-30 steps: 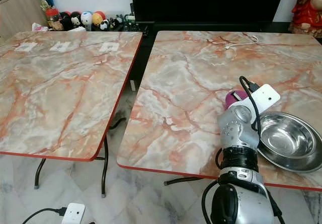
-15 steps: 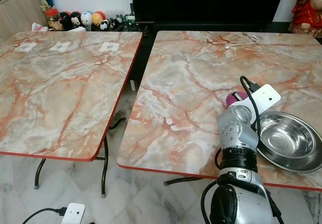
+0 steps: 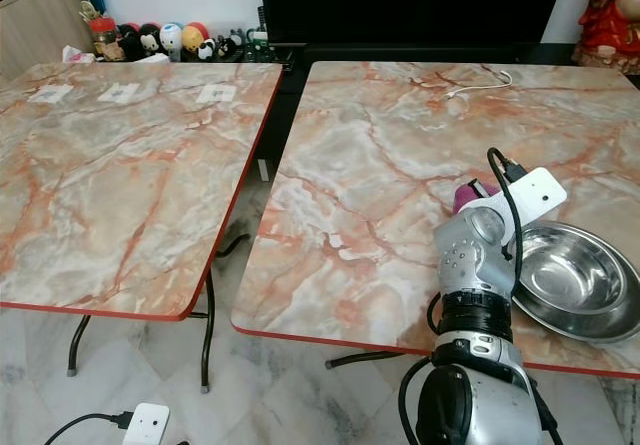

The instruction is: Setting the table

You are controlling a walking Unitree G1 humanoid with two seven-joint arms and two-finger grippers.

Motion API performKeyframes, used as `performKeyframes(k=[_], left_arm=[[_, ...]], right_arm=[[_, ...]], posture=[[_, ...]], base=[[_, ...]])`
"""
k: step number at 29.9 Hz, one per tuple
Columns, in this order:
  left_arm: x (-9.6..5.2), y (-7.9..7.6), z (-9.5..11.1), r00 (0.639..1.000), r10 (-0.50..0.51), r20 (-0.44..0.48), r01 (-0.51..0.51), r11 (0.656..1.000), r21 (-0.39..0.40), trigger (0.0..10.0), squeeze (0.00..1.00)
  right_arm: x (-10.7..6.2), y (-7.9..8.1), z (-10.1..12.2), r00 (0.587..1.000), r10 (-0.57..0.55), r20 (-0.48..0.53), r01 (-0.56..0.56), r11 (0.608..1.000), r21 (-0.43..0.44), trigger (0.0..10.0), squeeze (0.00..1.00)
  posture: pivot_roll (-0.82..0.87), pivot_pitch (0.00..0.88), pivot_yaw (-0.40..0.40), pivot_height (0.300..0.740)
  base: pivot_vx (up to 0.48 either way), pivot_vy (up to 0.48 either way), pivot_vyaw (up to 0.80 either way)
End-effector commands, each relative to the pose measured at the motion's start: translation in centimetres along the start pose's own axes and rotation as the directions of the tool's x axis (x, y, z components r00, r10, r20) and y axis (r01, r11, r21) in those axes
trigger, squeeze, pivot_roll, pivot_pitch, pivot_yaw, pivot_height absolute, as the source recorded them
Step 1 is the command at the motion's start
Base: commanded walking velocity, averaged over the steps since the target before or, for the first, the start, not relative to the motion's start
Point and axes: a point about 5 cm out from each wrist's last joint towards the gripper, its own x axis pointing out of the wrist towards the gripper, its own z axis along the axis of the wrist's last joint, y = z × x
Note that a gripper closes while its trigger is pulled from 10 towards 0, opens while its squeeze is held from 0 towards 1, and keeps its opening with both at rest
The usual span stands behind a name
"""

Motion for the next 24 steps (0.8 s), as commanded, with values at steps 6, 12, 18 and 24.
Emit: performKeyframes(k=[6, 12, 18, 24], left_arm=[[-0.1, 0.3, -0.3, 1.0, 0.01, -0.012, -0.01, 1.0, 0.007, 10.0, 0.0], [-0.1, 0.3, -0.3, 1.0, 0.01, -0.012, -0.01, 1.0, 0.0, 10.0, 0.0], [-0.1, 0.1, -0.4, 1.0, 0.004, -0.012, -0.004, 1.0, -0.002, 10.0, 0.0], [-0.1, 0.1, -0.5, 1.0, 0.006, -0.017, -0.006, 1.0, -0.003, 10.0, 0.0]], right_arm=[[-0.4, 1.1, 1.2, 0.998, 0.052, 0.046, -0.054, 0.998, 0.04, 10.0, 0.0], [-1.0, 0.8, 1.9, 0.979, 0.097, 0.181, -0.083, 0.993, -0.083, 10.0, 0.0], [-1.0, -0.2, 1.6, 0.976, 0.084, 0.202, -0.058, 0.99, -0.13, 10.0, 0.0], [-2.8, 1.3, 1.0, 0.875, 0.406, 0.262, -0.341, 0.903, -0.261, 10.0, 0.0]], posture=[[-0.08, 0.032, 0.037, 0.732], [-0.09, 0.037, 0.035, 0.732], [-0.09, 0.035, 0.033, 0.732], [-0.1, 0.042, 0.032, 0.732]], base=[[0.0, 0.0, 0.0], [0.0, 0.0, 0.0], [0.0, 0.0, 0.0], [0.0, 0.0, 0.0]])
